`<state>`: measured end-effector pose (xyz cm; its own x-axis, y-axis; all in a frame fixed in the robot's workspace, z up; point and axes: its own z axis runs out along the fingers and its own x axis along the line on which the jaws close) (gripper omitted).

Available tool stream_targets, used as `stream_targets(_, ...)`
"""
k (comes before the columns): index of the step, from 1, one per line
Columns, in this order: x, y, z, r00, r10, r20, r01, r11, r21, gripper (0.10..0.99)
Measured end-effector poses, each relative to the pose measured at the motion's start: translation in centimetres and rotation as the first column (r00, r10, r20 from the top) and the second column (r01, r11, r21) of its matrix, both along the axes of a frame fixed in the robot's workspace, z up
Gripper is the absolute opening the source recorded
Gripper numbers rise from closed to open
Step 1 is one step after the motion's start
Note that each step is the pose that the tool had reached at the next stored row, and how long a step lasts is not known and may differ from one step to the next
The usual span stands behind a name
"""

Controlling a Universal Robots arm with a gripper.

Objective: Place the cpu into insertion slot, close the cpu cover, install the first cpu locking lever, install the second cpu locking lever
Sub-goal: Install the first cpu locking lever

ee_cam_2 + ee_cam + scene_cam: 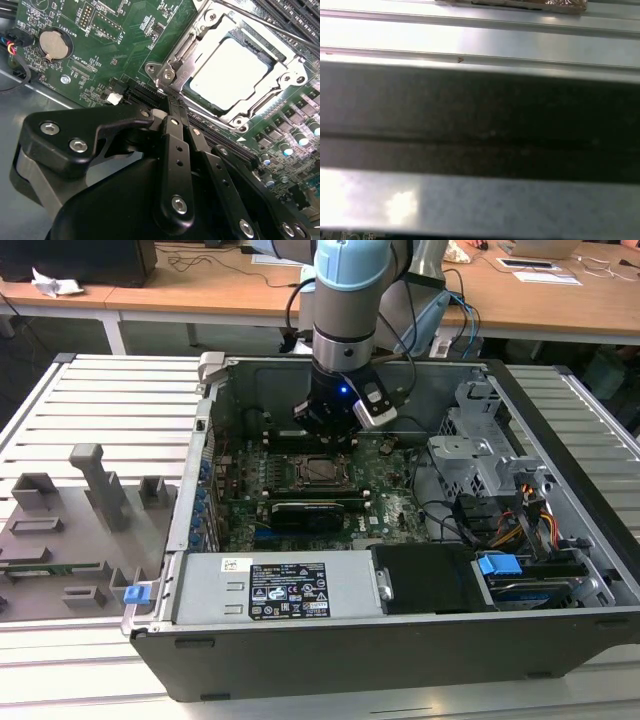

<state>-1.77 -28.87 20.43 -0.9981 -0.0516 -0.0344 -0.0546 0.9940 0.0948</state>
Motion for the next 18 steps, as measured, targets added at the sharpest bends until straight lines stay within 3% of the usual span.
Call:
stream_targets(13, 0.05, -0.01, -0.28, 1.0, 0.0, -0.0002, 0.0, 1.0, -0.004, 0.106)
stream_targets(18, 0.05, -0.01, 0.52, 1.0, 0.0, -0.0001, 0.0, 1.0, -0.003, 0.106)
